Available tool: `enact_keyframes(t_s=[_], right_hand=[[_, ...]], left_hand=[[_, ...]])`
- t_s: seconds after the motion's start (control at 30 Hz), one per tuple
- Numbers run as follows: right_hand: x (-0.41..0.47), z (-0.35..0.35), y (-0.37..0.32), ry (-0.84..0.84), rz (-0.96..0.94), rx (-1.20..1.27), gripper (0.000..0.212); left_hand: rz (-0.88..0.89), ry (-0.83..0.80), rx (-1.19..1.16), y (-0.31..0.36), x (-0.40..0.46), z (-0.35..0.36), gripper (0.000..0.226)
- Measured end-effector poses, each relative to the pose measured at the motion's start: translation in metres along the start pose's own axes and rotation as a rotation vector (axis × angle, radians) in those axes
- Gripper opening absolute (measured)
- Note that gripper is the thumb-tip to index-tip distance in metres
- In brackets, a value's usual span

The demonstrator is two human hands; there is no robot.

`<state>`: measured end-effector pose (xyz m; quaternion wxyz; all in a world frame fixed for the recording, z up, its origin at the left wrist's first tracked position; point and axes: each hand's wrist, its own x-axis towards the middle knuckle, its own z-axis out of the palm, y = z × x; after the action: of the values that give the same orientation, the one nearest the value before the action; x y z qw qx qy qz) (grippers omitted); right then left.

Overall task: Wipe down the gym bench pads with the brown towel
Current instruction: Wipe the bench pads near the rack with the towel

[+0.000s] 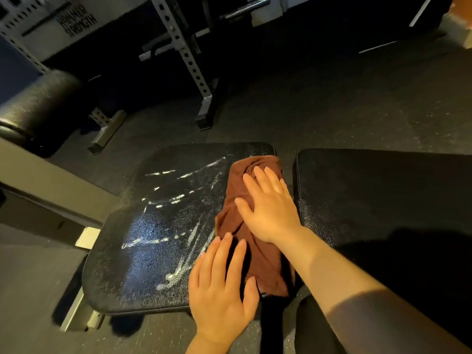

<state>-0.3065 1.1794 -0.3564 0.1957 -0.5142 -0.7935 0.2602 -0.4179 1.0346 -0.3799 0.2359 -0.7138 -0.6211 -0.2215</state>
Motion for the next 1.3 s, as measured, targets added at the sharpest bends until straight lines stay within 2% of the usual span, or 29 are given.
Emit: enact_keyframes(t_s=[0.3,0.43,0.73,0.97,1.1,1.3], right_hand=[[0.114,-0.012,0.018,-0.003,0.082,-0.171,0.063],[0.125,-0.014,0.016,-0.028,0.138,-0.173,0.061],[0.070,-0.003,0.002,-0.002,0.127,-0.121,0.062],[-0.004,0.009,-0.007,0.046,0.080,0.054,0.060],[-0.043,0.015,-0.010,0.009,0.047,0.152,0.061],[-0.025,0.011,-0.011,0.024,0.086,0.145,0.063]], left_hand=[[0.025,-0.030,-0.019,0.004,-0.004,0.009,0.049],[0.018,-0.037,-0.001,0.000,-0.004,0.014,0.052],[0.036,-0.030,0.085,-0.004,-0.003,0.009,0.052],[0.010,-0.004,0.100,-0.003,-0.003,0.006,0.050],[0.006,0.000,0.104,-0.001,-0.004,0.005,0.050],[0.019,0.025,0.079,0.001,-0.003,0.007,0.050]])
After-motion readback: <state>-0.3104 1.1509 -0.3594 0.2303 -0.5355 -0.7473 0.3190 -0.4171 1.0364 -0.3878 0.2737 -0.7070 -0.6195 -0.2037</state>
